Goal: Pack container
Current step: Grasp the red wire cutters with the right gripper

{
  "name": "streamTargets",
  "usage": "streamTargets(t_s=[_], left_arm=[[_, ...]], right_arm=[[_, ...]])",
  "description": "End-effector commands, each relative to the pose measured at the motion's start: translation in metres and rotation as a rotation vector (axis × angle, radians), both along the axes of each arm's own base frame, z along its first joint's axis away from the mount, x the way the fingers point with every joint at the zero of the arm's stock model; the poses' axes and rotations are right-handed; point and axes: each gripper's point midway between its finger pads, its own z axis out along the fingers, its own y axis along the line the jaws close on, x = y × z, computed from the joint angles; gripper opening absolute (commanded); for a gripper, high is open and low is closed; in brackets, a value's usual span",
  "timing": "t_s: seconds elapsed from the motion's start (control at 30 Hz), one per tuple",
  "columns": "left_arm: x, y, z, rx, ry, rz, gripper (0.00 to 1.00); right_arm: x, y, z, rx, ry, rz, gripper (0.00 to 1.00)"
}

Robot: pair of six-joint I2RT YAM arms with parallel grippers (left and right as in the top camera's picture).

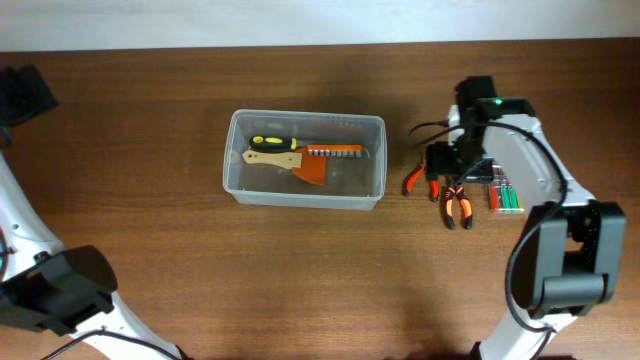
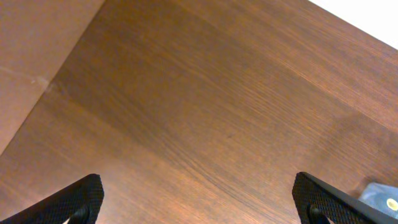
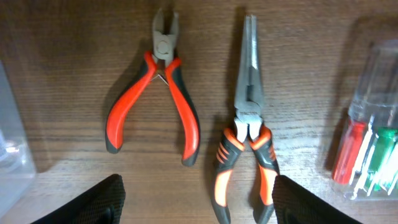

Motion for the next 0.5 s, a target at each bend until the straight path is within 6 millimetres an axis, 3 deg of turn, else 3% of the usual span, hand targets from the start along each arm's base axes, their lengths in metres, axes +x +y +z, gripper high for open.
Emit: streamTargets(t_s=[0.0, 0.13, 0.47], left_arm=[[-0.006, 0.008, -0.001, -0.011, -0.001, 0.033, 0.99], [-0.008, 0.011, -0.001, -0.011, -0.001, 0.039, 0.99], [-0.008, 0.011, -0.001, -0.011, -0.001, 0.039, 0.99]], right_arm=[[0.006, -0.002, -0.005, -0.081, -0.006, 0.020, 0.76], [0.006, 0.001, -0.015, -0.070, 0.013, 0.023, 0.66], [0.012, 0.012, -0.023, -0.008, 0.004, 0.028, 0.60]])
